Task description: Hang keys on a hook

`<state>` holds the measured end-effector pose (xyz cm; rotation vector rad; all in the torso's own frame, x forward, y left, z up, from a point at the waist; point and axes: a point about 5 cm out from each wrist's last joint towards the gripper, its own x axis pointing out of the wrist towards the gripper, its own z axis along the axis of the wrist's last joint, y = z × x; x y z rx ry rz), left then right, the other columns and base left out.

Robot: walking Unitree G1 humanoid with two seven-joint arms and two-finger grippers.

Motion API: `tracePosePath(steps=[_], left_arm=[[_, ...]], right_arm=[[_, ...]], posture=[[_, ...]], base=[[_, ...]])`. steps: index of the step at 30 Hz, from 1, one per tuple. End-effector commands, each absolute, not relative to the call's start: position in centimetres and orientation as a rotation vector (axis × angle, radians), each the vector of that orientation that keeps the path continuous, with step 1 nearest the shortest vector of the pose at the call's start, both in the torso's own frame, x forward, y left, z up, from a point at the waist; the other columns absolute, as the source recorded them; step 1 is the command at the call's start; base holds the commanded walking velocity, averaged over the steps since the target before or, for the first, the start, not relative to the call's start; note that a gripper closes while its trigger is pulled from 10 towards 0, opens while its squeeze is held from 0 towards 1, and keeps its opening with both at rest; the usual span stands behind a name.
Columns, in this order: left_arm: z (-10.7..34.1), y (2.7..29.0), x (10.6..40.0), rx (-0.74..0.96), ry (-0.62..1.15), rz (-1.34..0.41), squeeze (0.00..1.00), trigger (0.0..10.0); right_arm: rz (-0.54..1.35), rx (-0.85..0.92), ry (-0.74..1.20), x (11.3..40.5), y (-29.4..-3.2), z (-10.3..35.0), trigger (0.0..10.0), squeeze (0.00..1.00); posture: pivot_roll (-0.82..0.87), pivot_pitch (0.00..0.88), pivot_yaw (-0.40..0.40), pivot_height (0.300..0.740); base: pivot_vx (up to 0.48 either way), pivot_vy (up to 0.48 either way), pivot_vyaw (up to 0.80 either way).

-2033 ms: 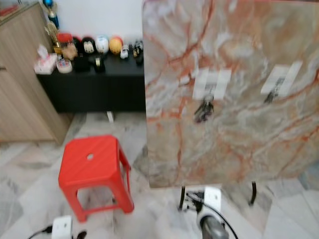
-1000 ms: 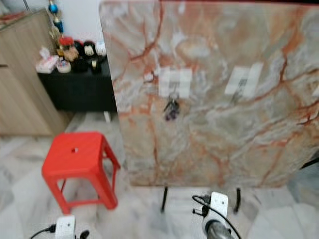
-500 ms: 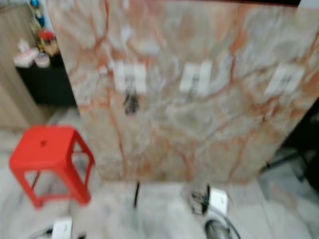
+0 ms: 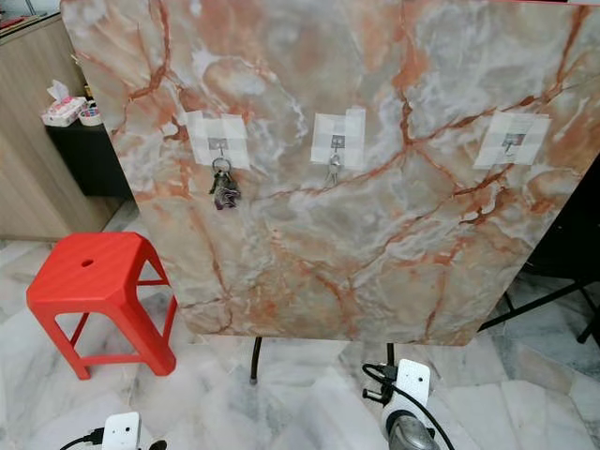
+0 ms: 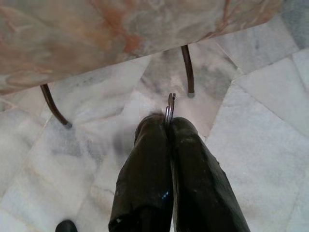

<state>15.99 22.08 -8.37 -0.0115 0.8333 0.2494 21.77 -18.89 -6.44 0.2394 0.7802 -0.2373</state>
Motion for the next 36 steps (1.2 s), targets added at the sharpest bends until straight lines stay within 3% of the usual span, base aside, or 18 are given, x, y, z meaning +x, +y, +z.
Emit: tracePosePath(steps=[1,18,25,36], left_arm=[[-8.3,22.2,16.1,0.000,0.832,0.247,0.00,10.0],[-8.2,22.3,16.3,-0.012,0.827,0.253,0.00,10.0],[-8.3,22.2,16.1,-0.019,0.831,0.251,0.00,10.0],[-8.3,22.0,16.1,-0.017,0.834,0.242,0.00,10.0]], right_arm=[[-0.258,0.242,0.741,22.4,-19.3,-5.9,10.0,0.00],[-0.216,0.262,0.647,24.8,-18.0,-4.4,10.0,0.00],[-0.222,0.261,0.628,24.9,-18.1,-4.2,10.0,0.00],[-0.221,0.273,0.606,25.2,-18.0,-3.9,10.0,0.00]], posture=[[0.06,0.000,-0.038,0.740],[0.06,0.000,-0.043,0.740],[0.06,0.000,-0.044,0.740],[0.06,0.000,-0.039,0.740]], base=[[0.000,0.000,-0.43],[0.000,0.000,-0.79],[0.000,0.000,0.00],[0.285,0.000,0.00]])
